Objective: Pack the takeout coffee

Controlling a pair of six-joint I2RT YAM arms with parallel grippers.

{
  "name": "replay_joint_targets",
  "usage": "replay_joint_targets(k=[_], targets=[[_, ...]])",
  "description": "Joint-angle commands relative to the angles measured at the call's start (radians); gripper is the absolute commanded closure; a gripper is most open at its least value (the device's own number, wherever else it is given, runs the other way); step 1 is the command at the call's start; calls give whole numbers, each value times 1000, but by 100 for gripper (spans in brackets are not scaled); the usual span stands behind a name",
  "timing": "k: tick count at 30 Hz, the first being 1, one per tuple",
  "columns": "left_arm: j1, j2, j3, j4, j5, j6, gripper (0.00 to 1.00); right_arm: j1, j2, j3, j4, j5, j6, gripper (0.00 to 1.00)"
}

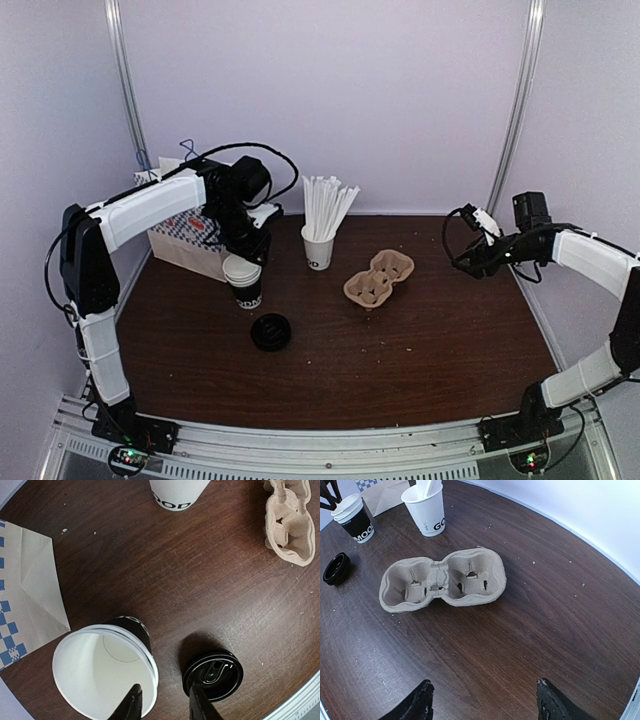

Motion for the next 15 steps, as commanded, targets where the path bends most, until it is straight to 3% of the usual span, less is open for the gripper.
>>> replay_joint_targets(k=[1, 15], targets=[[-3, 15, 25, -32, 4, -12, 67, 28, 9, -5, -19, -10, -21, 30], [-3, 81, 85, -102, -56, -6, 74, 33, 5, -5, -29, -3, -42, 30]])
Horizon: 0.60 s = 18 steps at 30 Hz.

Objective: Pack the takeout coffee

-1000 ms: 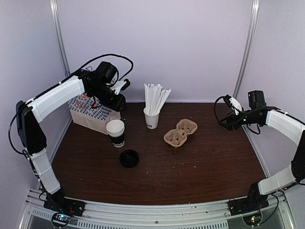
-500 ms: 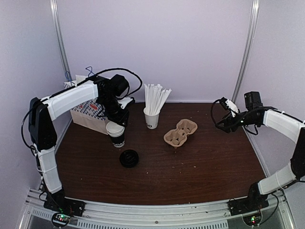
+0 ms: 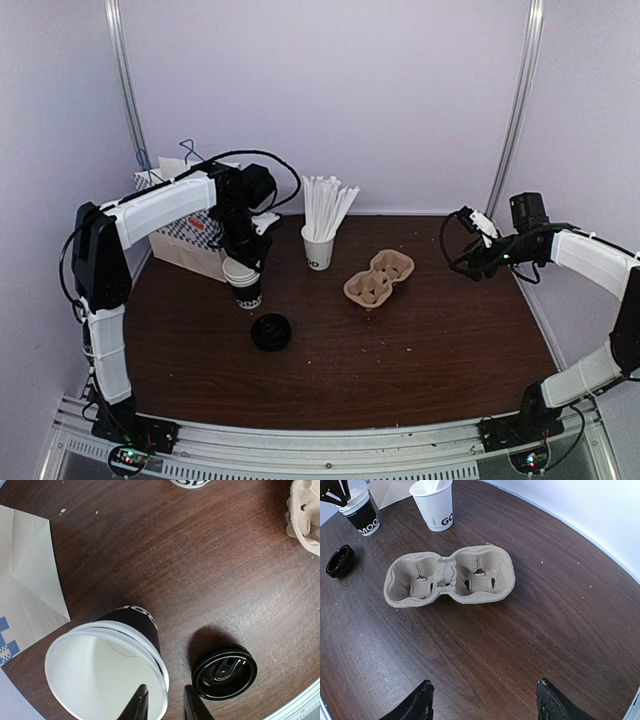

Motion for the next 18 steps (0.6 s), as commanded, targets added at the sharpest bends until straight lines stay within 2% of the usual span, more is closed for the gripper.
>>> replay_joint_targets(k=[1, 12, 18], targets=[[-3, 11, 38, -33, -22, -1, 74, 7, -3, -5, -9, -3, -12, 31], [-3, 36, 69, -70, -22, 6, 83, 15, -10, -6, -14, -3, -18, 31], [-3, 45, 61, -72, -4, 4, 84, 14, -20, -8, -14, -1, -21, 31]])
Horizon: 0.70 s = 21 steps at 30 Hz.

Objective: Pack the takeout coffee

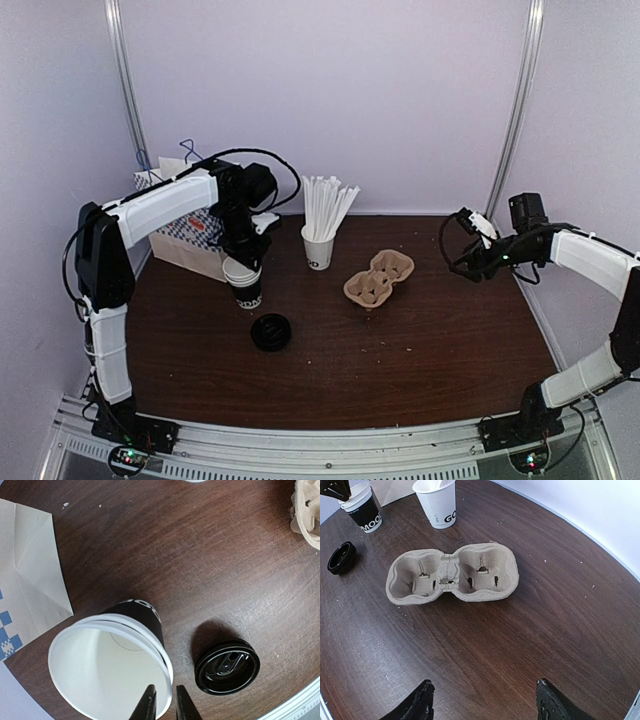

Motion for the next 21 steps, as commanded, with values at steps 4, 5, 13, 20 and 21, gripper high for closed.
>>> replay_joint_targets(k=[4, 5, 13, 20, 21], targets=[[-3, 28, 10, -15, 12, 4, 86, 6, -23, -8, -3, -1, -13, 31], [-4, 29, 10, -15, 12, 4, 86, 6, -22, -8, -3, -2, -13, 31], [-3, 39, 6, -17, 17, 8, 89, 7, -18, -4, -12, -4, -17, 31], [-3, 46, 3, -22, 18, 9, 93, 9, -17, -3, -16, -7, -19, 31], [-3, 46, 5, -23, 18, 11, 94, 8, -16, -3, -17, -7, -20, 31]])
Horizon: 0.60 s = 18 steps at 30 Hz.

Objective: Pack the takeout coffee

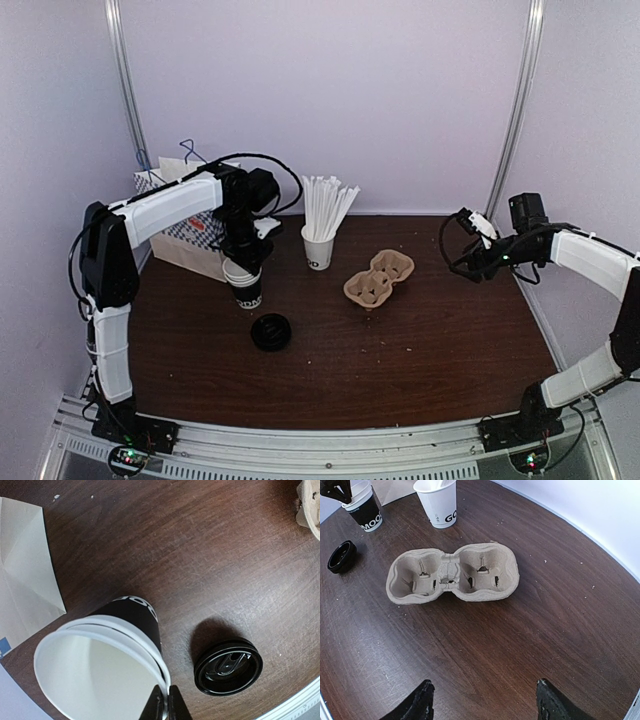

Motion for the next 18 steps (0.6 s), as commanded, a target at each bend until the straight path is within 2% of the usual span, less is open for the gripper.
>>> replay_joint_targets(k=[1, 6, 10, 15, 18], targets=[[-3, 16, 4, -13, 10, 10, 95, 8, -14, -3, -15, -7, -14, 31], [-3, 17, 25, -33, 12, 9, 100, 8, -16, -2, -16, -9, -14, 31], [-3, 11, 87, -82, 12, 3, 100, 10, -15, -2, 1, -18, 24, 31], [-5, 1, 199, -115, 59, -15, 100, 29, -8, -17, 138, -45, 257, 31], [-8, -2, 243, -113, 81, -40, 100, 88, 36, 29, 146, -40, 368, 36]])
